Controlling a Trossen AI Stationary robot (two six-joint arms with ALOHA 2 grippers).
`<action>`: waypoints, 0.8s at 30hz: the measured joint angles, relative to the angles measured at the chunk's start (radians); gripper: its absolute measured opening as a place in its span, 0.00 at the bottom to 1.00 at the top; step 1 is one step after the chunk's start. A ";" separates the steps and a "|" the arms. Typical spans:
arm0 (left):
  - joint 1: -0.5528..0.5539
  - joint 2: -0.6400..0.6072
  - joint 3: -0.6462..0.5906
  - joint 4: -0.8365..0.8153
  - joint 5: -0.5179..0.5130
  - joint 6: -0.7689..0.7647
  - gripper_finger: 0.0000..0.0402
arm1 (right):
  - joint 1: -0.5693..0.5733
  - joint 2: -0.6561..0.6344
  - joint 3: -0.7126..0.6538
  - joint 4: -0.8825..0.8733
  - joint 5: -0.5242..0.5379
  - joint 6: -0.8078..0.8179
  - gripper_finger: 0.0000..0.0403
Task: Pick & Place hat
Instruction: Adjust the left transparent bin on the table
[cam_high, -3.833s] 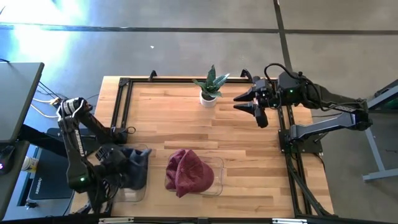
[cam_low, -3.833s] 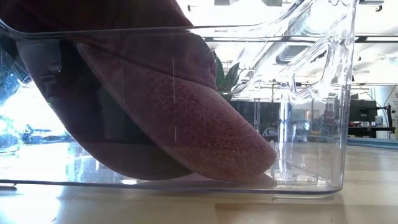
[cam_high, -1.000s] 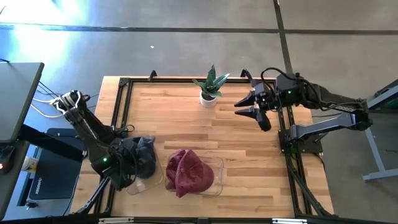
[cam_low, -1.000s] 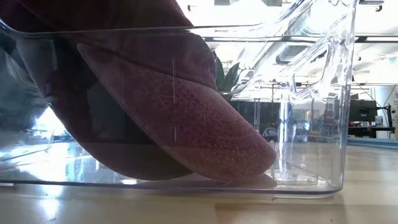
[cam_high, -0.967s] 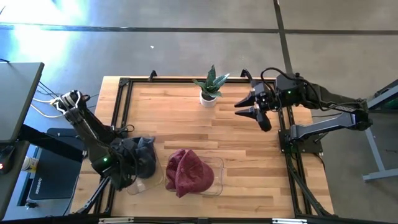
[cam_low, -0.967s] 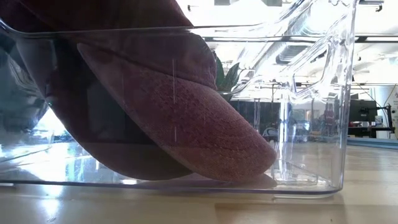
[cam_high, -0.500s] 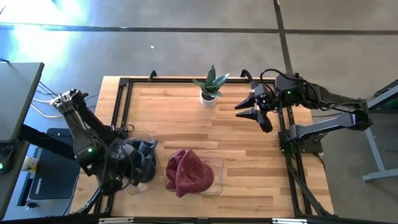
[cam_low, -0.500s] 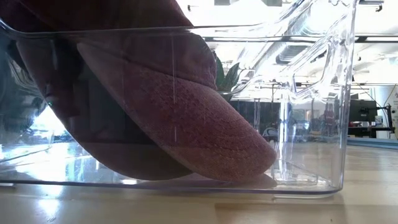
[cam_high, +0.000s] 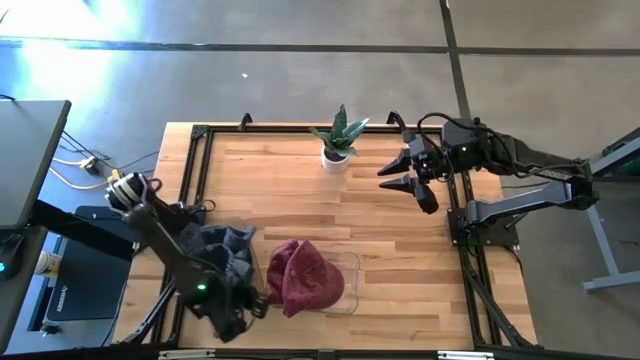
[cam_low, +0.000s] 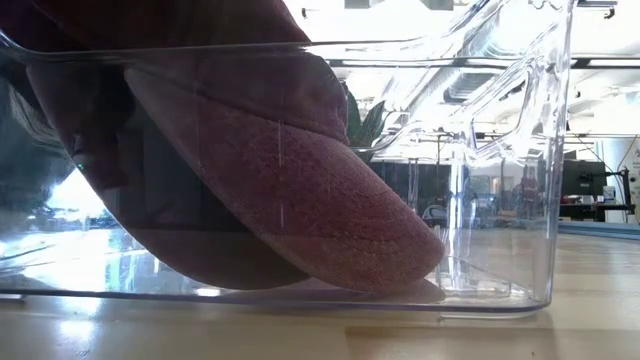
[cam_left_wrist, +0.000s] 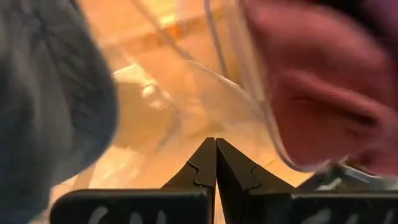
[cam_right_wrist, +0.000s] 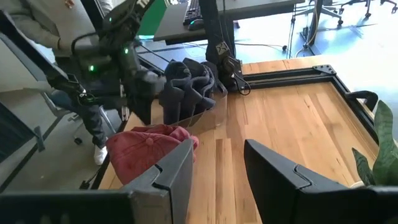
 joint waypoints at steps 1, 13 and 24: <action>0.012 0.018 0.000 0.017 0.030 0.000 0.01 | 0.000 0.000 0.000 -0.001 0.000 0.000 0.35; 0.021 0.063 0.000 0.023 0.306 0.026 0.01 | 0.000 0.000 0.000 -0.028 0.000 0.000 0.35; -0.140 0.040 0.000 -0.070 0.445 -0.140 0.01 | 0.000 0.000 0.000 -0.044 0.000 -0.038 0.35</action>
